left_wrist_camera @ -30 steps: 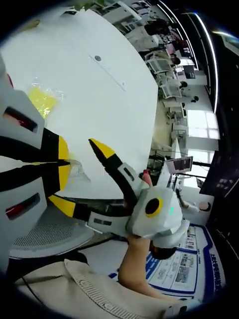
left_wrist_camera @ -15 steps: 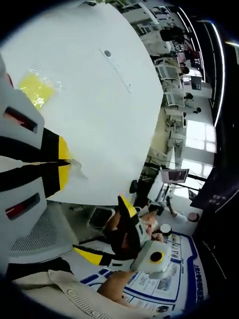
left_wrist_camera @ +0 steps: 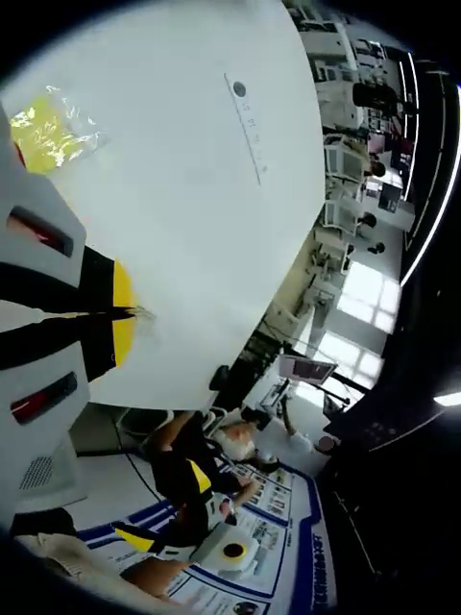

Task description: Compare the silicone blocks by pressing each to a similar depth, holding the contact briefly, and releasing to observe deformation and rebound differences across the visible hardness samples.

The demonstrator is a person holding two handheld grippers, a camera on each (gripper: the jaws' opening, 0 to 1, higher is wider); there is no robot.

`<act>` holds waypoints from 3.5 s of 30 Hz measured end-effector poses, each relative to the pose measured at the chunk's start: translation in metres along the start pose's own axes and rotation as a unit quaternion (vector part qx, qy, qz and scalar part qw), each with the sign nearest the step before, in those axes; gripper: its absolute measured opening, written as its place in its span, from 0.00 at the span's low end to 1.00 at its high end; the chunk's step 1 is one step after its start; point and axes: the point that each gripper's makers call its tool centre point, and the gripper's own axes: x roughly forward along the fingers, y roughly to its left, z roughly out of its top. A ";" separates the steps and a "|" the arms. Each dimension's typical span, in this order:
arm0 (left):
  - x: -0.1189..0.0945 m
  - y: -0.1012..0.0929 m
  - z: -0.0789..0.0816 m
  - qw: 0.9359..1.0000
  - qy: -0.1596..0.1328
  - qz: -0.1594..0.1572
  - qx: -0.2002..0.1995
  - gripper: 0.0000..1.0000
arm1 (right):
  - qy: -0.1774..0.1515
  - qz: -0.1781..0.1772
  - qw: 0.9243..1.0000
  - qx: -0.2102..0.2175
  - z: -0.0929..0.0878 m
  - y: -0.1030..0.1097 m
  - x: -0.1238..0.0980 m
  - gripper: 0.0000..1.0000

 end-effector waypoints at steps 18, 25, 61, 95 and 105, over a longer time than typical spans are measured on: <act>0.048 0.079 -0.014 0.989 -0.036 0.088 -0.109 0.00 | 0.015 -0.026 0.999 0.022 -0.012 -0.036 0.002 0.58; 0.060 0.108 -0.029 0.981 -0.039 0.142 -0.125 0.00 | 0.004 -0.032 0.999 0.029 -0.008 -0.046 0.007 0.56; -0.001 0.095 -0.048 0.976 0.021 0.218 0.014 0.32 | -0.020 -0.034 0.999 0.032 0.001 -0.033 0.011 0.61; -0.174 -0.020 -0.086 0.980 -0.106 0.168 0.024 0.71 | -0.037 0.042 0.997 0.055 0.010 0.056 0.047 0.74; -0.183 -0.032 -0.075 0.977 -0.132 0.169 0.003 0.79 | -0.036 0.077 0.996 0.038 0.015 0.044 0.044 0.74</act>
